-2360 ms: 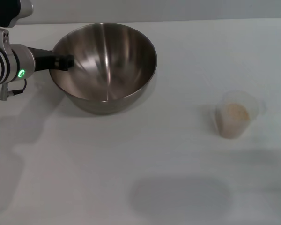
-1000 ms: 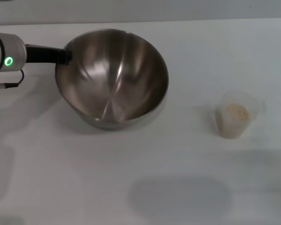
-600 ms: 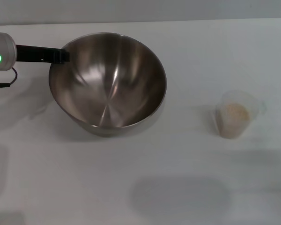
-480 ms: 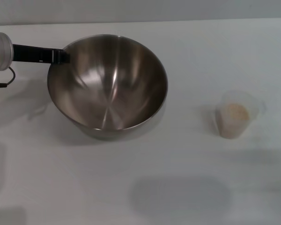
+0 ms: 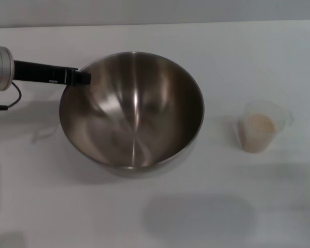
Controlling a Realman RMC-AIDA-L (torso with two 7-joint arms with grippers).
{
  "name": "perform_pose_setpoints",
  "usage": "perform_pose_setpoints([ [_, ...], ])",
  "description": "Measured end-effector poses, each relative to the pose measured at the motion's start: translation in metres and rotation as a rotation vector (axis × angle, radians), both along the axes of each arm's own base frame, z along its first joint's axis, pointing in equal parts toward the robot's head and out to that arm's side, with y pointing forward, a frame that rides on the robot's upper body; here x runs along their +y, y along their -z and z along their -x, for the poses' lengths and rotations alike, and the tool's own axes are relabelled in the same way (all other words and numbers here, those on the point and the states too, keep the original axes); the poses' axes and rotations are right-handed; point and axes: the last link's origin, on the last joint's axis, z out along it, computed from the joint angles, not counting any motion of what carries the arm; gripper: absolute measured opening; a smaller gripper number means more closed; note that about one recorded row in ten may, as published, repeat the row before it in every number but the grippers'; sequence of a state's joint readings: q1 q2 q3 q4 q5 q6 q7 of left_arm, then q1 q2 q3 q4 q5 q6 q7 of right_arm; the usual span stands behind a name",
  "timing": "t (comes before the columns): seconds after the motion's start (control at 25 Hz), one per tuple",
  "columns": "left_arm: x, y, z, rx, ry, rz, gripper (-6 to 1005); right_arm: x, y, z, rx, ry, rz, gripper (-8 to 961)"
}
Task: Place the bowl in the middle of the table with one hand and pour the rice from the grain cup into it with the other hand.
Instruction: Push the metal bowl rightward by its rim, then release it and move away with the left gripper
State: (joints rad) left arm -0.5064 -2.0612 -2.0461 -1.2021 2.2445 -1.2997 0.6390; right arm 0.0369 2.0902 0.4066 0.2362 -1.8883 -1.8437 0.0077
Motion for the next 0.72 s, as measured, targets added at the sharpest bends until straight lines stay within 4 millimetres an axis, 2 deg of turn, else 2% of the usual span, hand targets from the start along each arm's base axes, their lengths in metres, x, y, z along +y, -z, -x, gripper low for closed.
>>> perform_pose_setpoints([
  [0.44,-0.029,0.02,-0.004,-0.013,0.041,0.064,50,0.001,-0.001,0.0,0.0,0.0,-0.003,826],
  [0.72,-0.034,0.033,-0.002,0.0,0.049,0.084,50,0.001,0.0,0.0,0.0,-0.002,-0.001,827],
])
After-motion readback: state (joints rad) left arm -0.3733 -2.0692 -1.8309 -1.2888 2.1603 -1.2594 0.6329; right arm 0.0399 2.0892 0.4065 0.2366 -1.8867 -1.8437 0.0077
